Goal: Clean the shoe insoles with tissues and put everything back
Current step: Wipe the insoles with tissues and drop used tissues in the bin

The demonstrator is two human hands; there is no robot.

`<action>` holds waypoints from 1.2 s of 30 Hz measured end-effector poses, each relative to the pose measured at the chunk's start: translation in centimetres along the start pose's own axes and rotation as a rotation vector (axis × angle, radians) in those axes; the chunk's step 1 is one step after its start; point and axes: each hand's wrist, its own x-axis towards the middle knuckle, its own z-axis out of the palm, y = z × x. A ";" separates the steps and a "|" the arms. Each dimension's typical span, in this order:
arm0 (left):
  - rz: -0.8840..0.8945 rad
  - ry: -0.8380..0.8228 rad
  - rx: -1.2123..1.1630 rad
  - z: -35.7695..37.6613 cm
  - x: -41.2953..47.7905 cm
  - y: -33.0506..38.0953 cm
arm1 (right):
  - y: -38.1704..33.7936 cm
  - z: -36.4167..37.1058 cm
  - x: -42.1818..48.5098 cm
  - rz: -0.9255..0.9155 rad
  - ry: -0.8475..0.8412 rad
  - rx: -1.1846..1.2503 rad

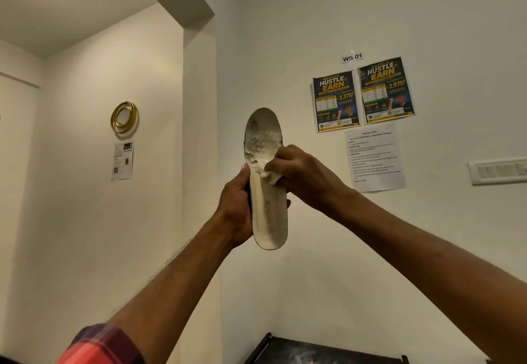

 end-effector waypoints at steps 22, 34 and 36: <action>-0.036 -0.050 -0.011 0.6 0.4 -0.8 | 0.0 0.4 1.2 0.030 0.127 0.051; 0.001 0.034 -0.015 -1.1 0.1 -0.3 | -1.1 2.0 1.2 0.114 0.161 0.173; 0.026 0.063 -0.017 -1.6 0.2 -0.2 | -1.8 2.4 0.9 0.026 0.082 0.167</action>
